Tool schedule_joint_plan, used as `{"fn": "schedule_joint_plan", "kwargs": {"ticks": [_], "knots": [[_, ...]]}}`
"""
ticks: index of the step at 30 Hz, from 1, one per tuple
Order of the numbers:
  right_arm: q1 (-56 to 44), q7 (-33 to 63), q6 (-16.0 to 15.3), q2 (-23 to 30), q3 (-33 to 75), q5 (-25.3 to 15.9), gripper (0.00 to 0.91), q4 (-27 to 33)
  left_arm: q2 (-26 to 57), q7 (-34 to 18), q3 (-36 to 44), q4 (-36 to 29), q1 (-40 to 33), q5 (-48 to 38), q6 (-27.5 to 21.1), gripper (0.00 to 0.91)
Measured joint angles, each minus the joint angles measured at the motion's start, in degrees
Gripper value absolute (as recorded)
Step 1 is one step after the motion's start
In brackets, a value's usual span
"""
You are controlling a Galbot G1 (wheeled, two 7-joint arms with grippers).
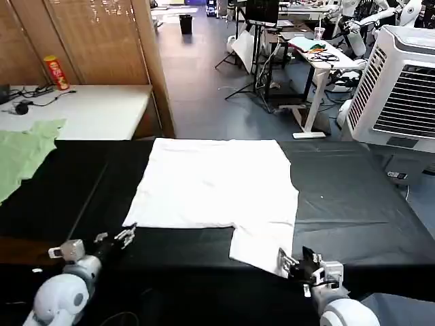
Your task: Fold and organize the clothes.
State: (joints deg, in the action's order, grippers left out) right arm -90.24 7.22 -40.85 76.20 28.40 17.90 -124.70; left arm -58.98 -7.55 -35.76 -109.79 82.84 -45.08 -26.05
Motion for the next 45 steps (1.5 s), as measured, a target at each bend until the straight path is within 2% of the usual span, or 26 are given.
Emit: {"fn": "schedule_joint_plan", "kwargs": {"ticks": [9, 17, 22, 28, 34, 45], "knots": [[-4.55, 0.77, -0.37, -0.87, 2.17, 0.3, 0.0, -5.49, -0.38, -0.07, -0.22, -2.1, 1.92, 0.02, 0.17, 0.0], [-11.64, 1.15, 0.01, -1.01, 4.95, 0.41, 0.0, -12.53, -1.14, -3.22, -1.65, -10.5, 7.39, 0.11, -0.28, 0.0], [-11.61, 0.51, 3.54, -1.52, 5.84, 2.13, 0.0, -12.57, -1.59, -3.96, -2.95, -15.48, 12.85, 0.28, 0.13, 0.0], [-5.31, -1.36, 9.9, -3.27, 5.77, 3.75, 0.0, -6.92, -2.59, -4.14, -4.16, -17.52, 16.02, 0.34, 3.02, 0.0], [4.23, -2.66, 15.07, -5.29, 4.15, 4.48, 0.0, 2.14, -4.67, -3.46, -3.52, -15.56, 11.45, 2.29, 4.91, 0.0], [19.02, -3.21, 16.96, -6.96, -0.04, 4.3, 0.0, 15.91, -6.63, -3.6, -1.12, -8.05, 0.36, 5.77, 5.56, 0.0]]}}
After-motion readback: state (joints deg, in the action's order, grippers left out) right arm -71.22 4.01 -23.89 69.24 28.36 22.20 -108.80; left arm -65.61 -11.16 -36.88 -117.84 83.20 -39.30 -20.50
